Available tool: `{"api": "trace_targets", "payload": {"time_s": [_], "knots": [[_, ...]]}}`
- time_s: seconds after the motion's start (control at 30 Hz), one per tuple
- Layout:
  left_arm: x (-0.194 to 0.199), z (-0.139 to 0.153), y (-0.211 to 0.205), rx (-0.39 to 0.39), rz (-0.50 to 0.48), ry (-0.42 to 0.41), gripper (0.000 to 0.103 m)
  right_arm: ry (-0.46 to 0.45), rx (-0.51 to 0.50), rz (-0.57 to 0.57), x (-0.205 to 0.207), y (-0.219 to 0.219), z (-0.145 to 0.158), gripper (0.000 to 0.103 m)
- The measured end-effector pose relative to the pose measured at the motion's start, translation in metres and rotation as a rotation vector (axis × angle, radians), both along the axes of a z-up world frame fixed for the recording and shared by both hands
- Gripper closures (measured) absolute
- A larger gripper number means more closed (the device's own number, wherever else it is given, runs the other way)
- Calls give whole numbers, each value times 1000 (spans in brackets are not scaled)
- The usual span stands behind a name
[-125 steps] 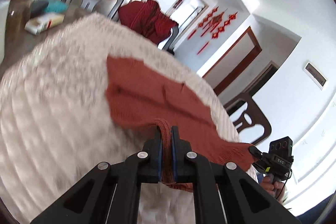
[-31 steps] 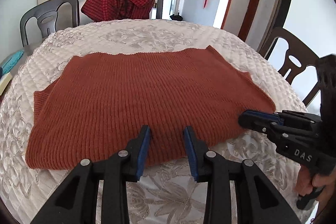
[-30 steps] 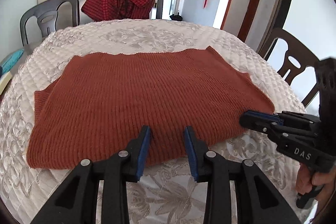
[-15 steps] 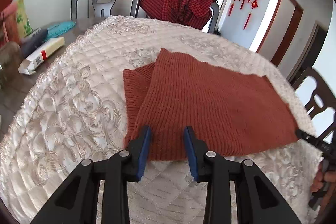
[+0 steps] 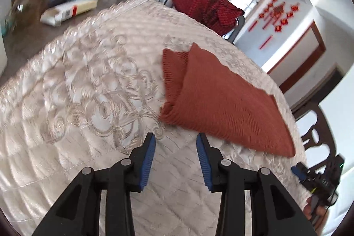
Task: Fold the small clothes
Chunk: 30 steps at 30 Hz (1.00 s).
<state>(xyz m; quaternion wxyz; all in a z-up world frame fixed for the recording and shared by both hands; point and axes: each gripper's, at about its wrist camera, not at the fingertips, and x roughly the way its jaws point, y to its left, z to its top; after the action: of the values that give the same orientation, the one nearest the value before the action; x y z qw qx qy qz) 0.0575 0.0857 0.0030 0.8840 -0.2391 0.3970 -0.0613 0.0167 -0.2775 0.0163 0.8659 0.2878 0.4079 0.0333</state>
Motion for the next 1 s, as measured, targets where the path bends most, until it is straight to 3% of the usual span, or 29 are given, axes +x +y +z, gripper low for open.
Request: {"api": "trace_targets", "payload": {"time_s": [0.2,0.3,0.57,0.77,0.9,1.0], "knots": [[17,-3,5,-125,34,-7,47,-6,127,-34,18,-12,-6,53],[22,-5,4,-186,36,-2,45,-16,196,-59,24,-18,-10,52],[32,-7,4,-235,62,-13,47,-51,263,-113,30,-23,-11,52],[36,-9,1,-191,93,-6,73,-50,226,-128,35,-22,-10,53],[43,-11,2,-183,88,4,82,-19,196,-135,42,-22,-18,85],[40,-6,1,-163,74,-1,84,-21,219,-138,43,-28,-21,88]]}}
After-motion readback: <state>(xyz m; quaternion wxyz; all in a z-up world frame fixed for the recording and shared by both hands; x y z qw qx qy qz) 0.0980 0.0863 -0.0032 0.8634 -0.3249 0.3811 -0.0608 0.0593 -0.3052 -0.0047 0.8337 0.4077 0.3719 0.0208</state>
